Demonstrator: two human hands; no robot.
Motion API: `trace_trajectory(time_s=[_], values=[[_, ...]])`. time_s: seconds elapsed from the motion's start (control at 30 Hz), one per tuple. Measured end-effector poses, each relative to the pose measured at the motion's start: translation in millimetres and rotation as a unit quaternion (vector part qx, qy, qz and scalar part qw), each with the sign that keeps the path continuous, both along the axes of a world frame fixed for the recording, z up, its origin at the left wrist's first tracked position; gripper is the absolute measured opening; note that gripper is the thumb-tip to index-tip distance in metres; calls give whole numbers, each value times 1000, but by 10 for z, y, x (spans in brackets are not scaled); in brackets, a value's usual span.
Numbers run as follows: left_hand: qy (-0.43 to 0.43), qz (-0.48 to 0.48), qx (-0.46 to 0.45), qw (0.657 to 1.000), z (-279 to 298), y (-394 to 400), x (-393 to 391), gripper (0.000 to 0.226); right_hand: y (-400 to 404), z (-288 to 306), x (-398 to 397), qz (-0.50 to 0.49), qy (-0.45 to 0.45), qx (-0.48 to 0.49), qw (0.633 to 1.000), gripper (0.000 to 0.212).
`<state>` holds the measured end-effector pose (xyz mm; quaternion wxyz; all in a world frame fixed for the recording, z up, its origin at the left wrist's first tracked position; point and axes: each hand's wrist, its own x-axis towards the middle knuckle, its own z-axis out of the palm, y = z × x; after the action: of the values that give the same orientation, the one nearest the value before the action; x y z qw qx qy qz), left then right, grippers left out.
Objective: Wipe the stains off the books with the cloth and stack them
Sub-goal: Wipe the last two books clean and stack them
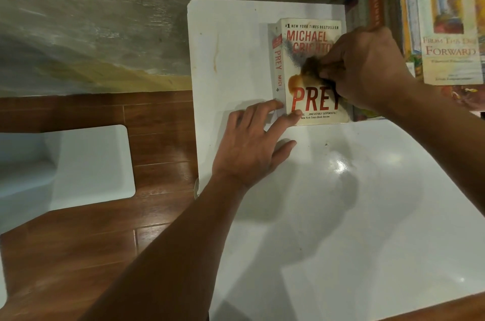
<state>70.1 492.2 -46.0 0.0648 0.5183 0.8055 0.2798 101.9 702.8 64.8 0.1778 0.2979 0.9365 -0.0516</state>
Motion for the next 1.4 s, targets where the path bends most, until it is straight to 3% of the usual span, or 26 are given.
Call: trace_trajectory(time_s=[0.47,0.57,0.7,1.07,1.4], values=[[3,-3,-8,1000,16,-1,1,48,-238,17,231,7,16,-19,1000,29],[-1,-3,-12,1000,22,-1,3,49,-169,79,150,-90,-9,-63,994,30],[0,-4,-13,1000,16,2,10,51,-13,140,-41,-181,62,-70,979,31],[-2,-8,7,1000,5,-15,-3,51,146,53,-312,-60,76,10,995,36],[-13,-7,4,1000,5,-6,15,53,74,24,-292,-27,57,-32,997,36]])
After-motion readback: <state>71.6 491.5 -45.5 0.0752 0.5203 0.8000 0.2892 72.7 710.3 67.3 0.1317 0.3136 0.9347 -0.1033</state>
